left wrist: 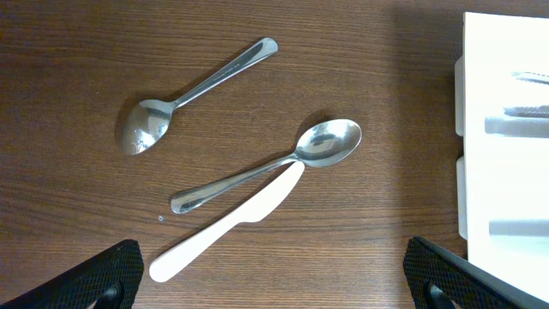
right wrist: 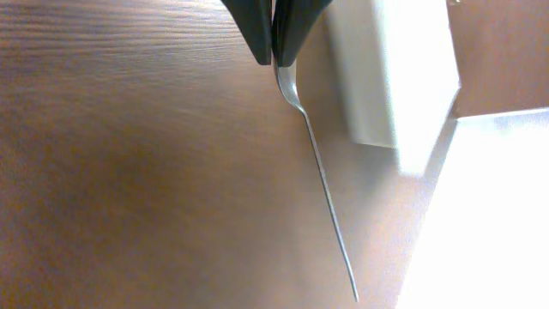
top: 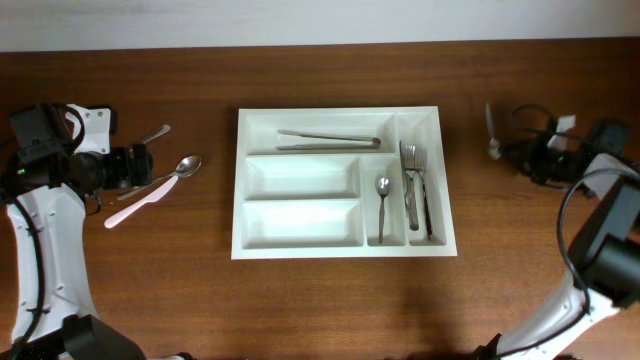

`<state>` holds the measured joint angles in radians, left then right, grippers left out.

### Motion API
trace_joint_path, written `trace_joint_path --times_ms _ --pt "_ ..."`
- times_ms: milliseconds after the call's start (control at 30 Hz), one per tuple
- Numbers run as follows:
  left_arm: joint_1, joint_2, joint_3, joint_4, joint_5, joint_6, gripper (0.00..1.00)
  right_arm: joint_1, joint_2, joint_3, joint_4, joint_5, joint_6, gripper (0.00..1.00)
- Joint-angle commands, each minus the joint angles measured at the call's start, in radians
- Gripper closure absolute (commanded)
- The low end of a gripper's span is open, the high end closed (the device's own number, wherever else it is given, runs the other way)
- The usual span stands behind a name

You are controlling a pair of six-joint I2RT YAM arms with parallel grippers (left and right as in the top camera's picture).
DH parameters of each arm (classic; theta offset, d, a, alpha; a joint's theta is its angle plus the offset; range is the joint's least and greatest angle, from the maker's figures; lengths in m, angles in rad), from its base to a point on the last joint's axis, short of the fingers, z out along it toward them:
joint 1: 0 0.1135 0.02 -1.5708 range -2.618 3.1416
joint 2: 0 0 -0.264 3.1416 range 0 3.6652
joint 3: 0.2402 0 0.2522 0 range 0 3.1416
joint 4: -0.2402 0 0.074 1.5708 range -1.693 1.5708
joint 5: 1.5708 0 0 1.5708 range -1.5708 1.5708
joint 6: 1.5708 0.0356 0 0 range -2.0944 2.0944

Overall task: Pack container
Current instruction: 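Lift the spoon with the right gripper and carry it over the tray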

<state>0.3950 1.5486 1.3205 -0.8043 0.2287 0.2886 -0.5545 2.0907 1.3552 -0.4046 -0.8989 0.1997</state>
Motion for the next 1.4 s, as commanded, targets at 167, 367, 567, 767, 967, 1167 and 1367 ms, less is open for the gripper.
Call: trace_joint_path --times_ms 167,367,567,767,967,1167,1367 --pt "0.003 0.007 0.019 0.0 0.011 0.012 0.01 0.092 -0.347 0.097 -0.109 -0.077 -0.124 0.96" --pt "0.003 0.007 0.019 0.0 0.011 0.012 0.01 0.299 -0.459 0.098 -0.269 0.035 -0.335 0.96" --pt "0.003 0.007 0.019 0.0 0.011 0.012 0.01 0.515 -0.457 0.093 -0.423 0.499 -0.193 0.96" --pt "0.003 0.007 0.019 0.0 0.011 0.012 0.01 0.649 -0.456 0.078 -0.509 0.863 0.073 0.96" --pt "0.003 0.007 0.019 0.0 0.011 0.012 0.01 0.708 -0.456 0.056 -0.566 0.859 0.044 0.96" --pt "0.003 0.007 0.019 0.0 0.011 0.012 0.01 0.745 -0.457 0.056 -0.652 0.845 -0.043 0.96" --pt "0.003 0.007 0.019 0.0 0.011 0.012 0.01 0.751 -0.457 0.056 -0.642 0.839 -0.087 0.96"
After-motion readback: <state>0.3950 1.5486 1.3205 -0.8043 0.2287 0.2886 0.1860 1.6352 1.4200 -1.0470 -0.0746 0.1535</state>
